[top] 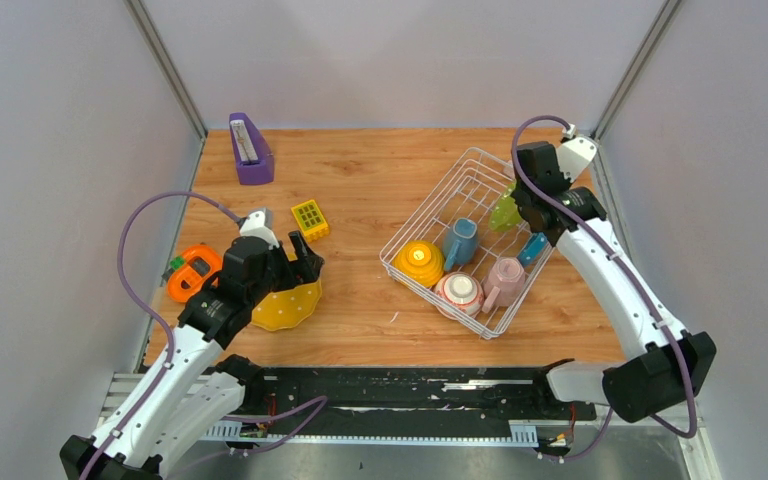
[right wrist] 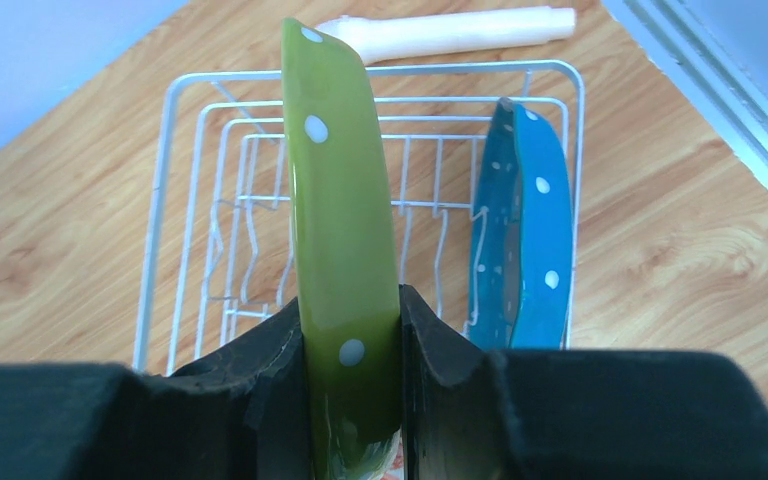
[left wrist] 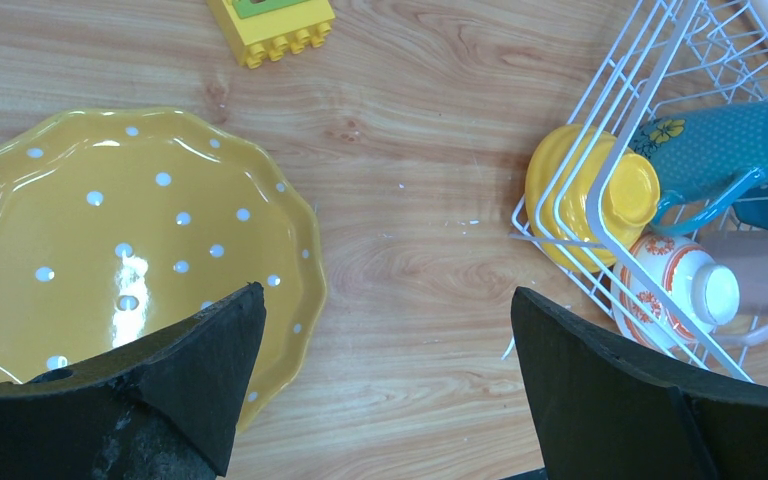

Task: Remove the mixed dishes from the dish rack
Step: Pick up the plate from the dish rack, then place the plate on the plate.

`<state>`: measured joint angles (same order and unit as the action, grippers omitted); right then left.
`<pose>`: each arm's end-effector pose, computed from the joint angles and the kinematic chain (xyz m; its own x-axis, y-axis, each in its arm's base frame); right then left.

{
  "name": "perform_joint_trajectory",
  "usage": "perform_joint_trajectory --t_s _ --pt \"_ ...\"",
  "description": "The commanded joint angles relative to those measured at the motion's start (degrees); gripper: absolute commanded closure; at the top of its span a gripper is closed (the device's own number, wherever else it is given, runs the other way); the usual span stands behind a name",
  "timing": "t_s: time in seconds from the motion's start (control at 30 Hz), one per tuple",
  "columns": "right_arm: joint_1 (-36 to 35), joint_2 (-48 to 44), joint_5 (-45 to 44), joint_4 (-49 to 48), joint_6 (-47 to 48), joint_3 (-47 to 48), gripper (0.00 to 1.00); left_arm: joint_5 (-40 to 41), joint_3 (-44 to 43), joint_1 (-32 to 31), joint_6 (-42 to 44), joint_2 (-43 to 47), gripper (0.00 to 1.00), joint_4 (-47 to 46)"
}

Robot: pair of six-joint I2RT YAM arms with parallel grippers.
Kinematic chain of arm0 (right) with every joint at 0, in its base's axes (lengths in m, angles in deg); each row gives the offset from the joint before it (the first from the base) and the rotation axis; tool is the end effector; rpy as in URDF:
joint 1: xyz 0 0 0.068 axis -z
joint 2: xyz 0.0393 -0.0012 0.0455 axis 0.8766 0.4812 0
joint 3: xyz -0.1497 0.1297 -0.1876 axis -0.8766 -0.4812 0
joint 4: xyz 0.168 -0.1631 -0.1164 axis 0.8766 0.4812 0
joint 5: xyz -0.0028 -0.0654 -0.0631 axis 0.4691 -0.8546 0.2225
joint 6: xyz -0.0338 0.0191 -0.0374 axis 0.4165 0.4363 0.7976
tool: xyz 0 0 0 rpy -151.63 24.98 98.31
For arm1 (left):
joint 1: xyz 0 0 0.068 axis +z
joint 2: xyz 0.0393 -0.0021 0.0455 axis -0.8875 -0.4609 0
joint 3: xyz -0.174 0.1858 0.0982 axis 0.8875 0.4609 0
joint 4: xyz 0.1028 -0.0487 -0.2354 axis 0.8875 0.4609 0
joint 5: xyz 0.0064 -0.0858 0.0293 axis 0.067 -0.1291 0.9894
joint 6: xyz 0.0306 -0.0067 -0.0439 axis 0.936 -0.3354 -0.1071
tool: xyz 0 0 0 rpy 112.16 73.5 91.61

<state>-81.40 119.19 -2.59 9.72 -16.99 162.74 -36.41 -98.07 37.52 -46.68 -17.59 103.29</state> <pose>0.2549 0.0704 0.3669 -0.4022 0.3915 -0.8276 0.5233 0.8401 0.1431 0.1436 -0.0628 0.2750 -0.5779 -0.3907 -0.7165 -0.0123 0.8820 -0.4710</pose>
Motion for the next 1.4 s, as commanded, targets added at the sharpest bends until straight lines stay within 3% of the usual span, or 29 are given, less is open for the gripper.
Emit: perform_joint_trajectory --t_s 0.0,0.27,0.53,0.7,1.0,1.37 --pt "-0.08 -8.09 4.88 -13.01 2.95 0.95 1.00 0.64 -0.21 0.16 -0.21 0.63 0.00 -0.17" --pt "-0.05 -18.21 19.74 -20.64 3.88 -4.70 1.00 -2.68 -0.22 0.16 -0.62 1.03 0.00 -1.48" --pt "-0.07 -20.52 51.87 -28.97 0.23 -11.57 1.00 -11.93 -0.04 0.16 -2.61 1.86 0.00 -5.80" --pt "-0.07 -19.68 64.13 -36.83 -3.91 -17.18 1.00 -20.47 1.98 0.16 -5.44 4.00 0.00 -12.75" --pt "-0.15 -21.60 71.30 -52.54 -13.78 -28.77 1.00 -35.06 6.92 0.16 -15.89 2.50 0.00 -32.97" --pt "-1.29 -24.77 71.68 -64.31 -28.90 -40.57 1.00 -43.09 10.44 -0.20 -23.70 -5.11 0.03 -52.43"
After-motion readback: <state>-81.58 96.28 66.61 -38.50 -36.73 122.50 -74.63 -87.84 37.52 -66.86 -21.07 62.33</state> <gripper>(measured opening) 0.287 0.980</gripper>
